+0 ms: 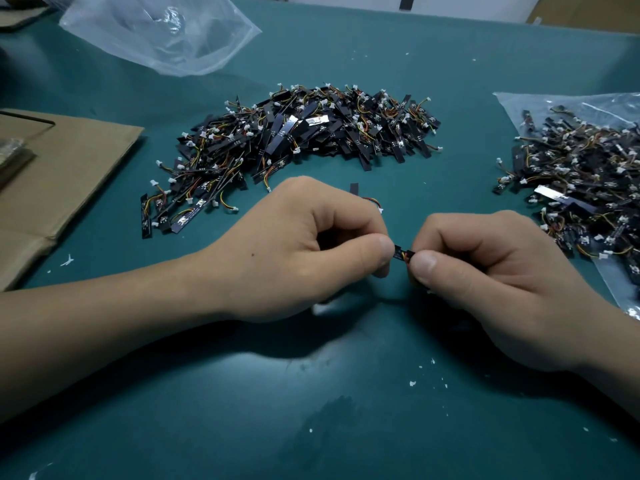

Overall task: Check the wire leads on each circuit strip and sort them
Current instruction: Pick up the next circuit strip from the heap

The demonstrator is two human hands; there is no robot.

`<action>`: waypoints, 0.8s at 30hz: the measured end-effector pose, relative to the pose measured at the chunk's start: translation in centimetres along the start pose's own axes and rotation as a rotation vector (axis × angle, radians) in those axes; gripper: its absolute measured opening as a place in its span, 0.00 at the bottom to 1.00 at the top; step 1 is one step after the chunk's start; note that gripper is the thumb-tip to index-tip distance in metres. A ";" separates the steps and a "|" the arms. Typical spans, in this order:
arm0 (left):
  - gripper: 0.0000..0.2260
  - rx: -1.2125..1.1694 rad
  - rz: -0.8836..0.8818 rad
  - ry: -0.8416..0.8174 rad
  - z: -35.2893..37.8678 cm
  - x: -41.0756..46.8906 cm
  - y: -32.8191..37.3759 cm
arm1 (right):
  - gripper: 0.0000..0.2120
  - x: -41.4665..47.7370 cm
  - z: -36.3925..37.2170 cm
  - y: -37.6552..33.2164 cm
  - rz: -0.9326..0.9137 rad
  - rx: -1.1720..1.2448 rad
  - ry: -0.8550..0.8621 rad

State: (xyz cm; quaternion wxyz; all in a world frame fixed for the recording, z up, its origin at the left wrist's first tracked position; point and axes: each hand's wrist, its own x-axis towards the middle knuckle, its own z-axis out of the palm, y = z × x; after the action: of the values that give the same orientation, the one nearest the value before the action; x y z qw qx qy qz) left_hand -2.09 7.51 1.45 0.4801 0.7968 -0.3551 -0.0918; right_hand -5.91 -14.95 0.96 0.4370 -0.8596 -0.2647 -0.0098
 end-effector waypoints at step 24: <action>0.14 0.807 -0.148 0.220 1.4 0.4 -1.8 | 0.09 0.1 0.4 1.2 0.046 0.221 0.302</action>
State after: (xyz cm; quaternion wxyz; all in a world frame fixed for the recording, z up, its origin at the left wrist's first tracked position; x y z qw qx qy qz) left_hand -1.62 6.77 -0.70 0.1567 0.9493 -0.2510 0.1057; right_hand -5.35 -15.22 -0.18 0.5637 -0.8008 -0.1760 -0.0995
